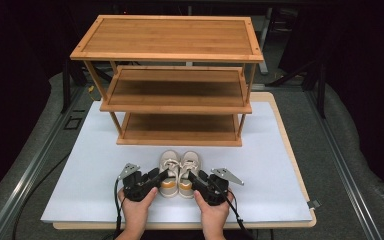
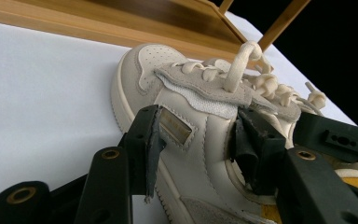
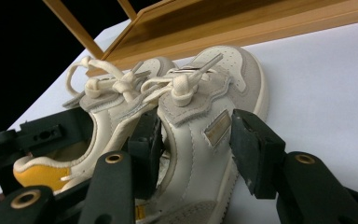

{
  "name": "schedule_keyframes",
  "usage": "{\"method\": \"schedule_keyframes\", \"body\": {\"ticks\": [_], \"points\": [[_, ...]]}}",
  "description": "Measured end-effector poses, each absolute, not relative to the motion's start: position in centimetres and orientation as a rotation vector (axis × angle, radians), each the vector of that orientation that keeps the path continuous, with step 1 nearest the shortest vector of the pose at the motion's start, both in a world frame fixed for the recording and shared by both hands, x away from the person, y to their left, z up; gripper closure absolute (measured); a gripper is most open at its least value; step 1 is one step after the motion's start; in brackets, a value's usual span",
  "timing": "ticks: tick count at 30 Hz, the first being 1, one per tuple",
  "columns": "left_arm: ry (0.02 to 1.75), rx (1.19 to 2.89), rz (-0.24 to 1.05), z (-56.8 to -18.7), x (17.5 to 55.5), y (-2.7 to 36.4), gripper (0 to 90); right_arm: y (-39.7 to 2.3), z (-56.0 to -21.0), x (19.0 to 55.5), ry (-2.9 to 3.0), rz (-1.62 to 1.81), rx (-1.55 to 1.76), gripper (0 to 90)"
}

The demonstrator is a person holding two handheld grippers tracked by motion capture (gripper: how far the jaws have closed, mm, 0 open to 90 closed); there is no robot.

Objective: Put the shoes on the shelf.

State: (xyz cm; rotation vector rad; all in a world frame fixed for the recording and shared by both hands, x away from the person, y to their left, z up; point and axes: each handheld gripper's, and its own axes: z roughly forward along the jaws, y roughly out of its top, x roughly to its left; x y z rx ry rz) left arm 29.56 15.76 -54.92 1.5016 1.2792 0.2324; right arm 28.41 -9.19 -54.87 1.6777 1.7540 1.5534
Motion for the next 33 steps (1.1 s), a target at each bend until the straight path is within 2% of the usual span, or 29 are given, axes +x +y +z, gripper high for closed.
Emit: {"method": "schedule_keyframes", "body": {"ticks": [6, 11, 28, 33], "points": [[1.295, 1.482, 0.278, -55.0, 29.7, 15.3, 50.9, -9.3, -54.9, 28.7, 1.734, 1.548, 1.691, 52.4], [1.338, 1.418, 0.203, -55.7, 30.0, 15.6, 42.5, -9.3, -55.4, 28.9, 1.707, 1.57, 1.729, 45.6], [1.386, 1.39, 0.15, -55.7, 30.1, 15.5, 41.0, -9.2, -55.7, 28.9, 1.653, 1.59, 1.826, 43.0], [1.395, 1.371, 0.132, -55.9, 30.2, 15.5, 40.2, -9.4, -56.2, 29.4, 1.643, 1.663, 1.905, 39.0]]}}
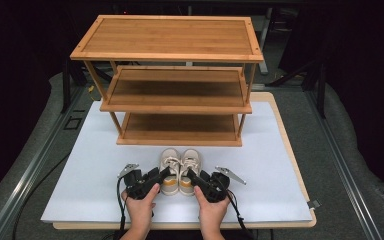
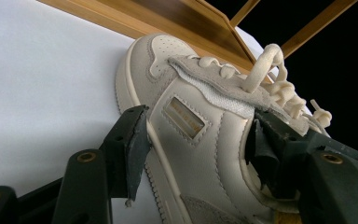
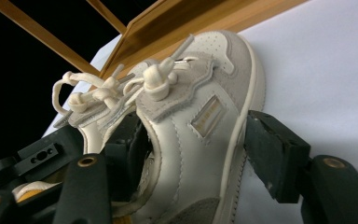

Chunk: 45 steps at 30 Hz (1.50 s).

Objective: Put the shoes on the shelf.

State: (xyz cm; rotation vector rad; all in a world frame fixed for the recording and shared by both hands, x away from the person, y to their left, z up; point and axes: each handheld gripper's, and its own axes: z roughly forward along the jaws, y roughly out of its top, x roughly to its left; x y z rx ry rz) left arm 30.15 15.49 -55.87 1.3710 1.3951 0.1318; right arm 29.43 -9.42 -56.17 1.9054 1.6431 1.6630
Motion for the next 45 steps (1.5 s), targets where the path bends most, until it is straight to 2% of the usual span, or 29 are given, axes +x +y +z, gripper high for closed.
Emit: {"method": "schedule_keyframes", "body": {"ticks": [3, 24, 45], "points": [[1.405, 1.369, 0.081, -56.1, 30.5, 15.7, 35.5, -9.4, -56.2, 29.5, 1.643, 1.666, 1.896, 38.9], [1.399, 1.38, 0.078, -56.1, 30.7, 16.1, 42.5, -9.6, -56.1, 29.6, 1.664, 1.652, 1.879, 45.8], [1.377, 1.387, 0.099, -54.2, 30.7, 16.2, 43.0, -9.5, -54.2, 29.5, 1.651, 1.667, 1.862, 46.1]]}}
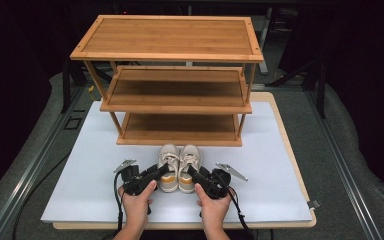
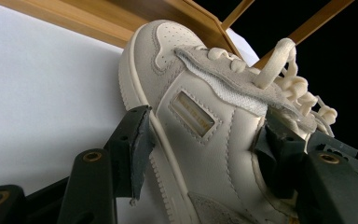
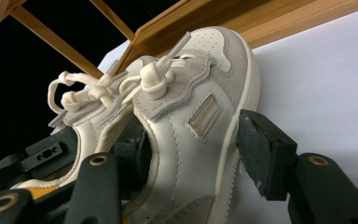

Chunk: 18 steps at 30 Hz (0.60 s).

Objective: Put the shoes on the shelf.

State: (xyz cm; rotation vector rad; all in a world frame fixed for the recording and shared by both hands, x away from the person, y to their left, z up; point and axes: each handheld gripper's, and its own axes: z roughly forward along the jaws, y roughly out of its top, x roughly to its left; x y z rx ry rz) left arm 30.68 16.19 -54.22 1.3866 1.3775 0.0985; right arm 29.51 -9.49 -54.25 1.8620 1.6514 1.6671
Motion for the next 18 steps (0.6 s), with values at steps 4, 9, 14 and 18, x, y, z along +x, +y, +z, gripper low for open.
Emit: {"method": "schedule_keyframes", "body": {"ticks": [4, 9, 14, 18], "points": [[1.374, 1.388, 0.102, -53.7, 30.7, 16.2, 43.0, -9.5, -53.9, 29.5, 1.652, 1.669, 1.863, 46.1], [1.361, 1.392, 0.109, -52.7, 30.6, 16.2, 43.2, -9.5, -53.0, 29.5, 1.646, 1.677, 1.851, 46.1], [1.355, 1.392, 0.111, -51.9, 30.7, 16.1, 43.2, -9.6, -52.2, 29.4, 1.638, 1.68, 1.841, 46.1], [1.347, 1.4, 0.116, -51.3, 30.6, 16.2, 43.2, -9.6, -51.5, 29.3, 1.646, 1.674, 1.838, 46.1]]}}
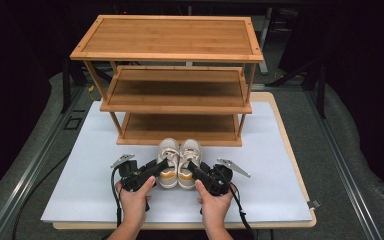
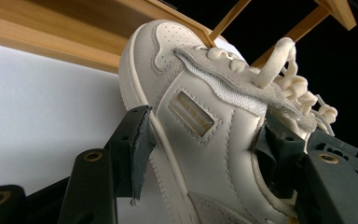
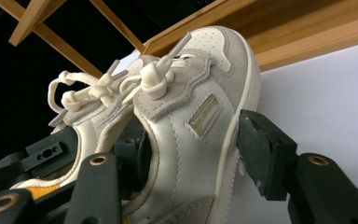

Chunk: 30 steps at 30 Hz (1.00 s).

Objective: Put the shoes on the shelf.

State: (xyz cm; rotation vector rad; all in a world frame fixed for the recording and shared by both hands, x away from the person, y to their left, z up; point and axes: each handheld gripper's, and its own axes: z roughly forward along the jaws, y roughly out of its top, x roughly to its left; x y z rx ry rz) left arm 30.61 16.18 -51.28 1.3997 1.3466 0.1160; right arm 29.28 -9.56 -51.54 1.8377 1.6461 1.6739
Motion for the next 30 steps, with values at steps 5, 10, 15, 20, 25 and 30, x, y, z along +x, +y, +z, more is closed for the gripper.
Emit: {"method": "schedule_keyframes", "body": {"ticks": [5, 10, 15, 20, 25, 30], "points": [[1.343, 1.409, 0.129, -50.1, 30.6, 16.2, 43.2, -9.5, -50.8, 29.2, 1.641, 1.686, 1.831, 46.1], [1.331, 1.41, 0.139, -49.4, 30.7, 16.2, 43.2, -9.4, -50.0, 29.3, 1.631, 1.695, 1.82, 46.1], [1.33, 1.407, 0.141, -48.8, 30.8, 16.3, 43.2, -9.3, -49.4, 29.4, 1.626, 1.687, 1.818, 46.1], [1.329, 1.41, 0.142, -48.2, 30.8, 16.4, 43.2, -9.2, -48.8, 29.3, 1.629, 1.687, 1.814, 46.1], [1.323, 1.411, 0.143, -47.4, 30.6, 16.5, 43.2, -9.1, -47.9, 29.2, 1.629, 1.682, 1.806, 46.1], [1.316, 1.404, 0.144, -46.2, 30.5, 16.6, 43.2, -8.9, -46.7, 29.0, 1.626, 1.686, 1.792, 46.1]]}}
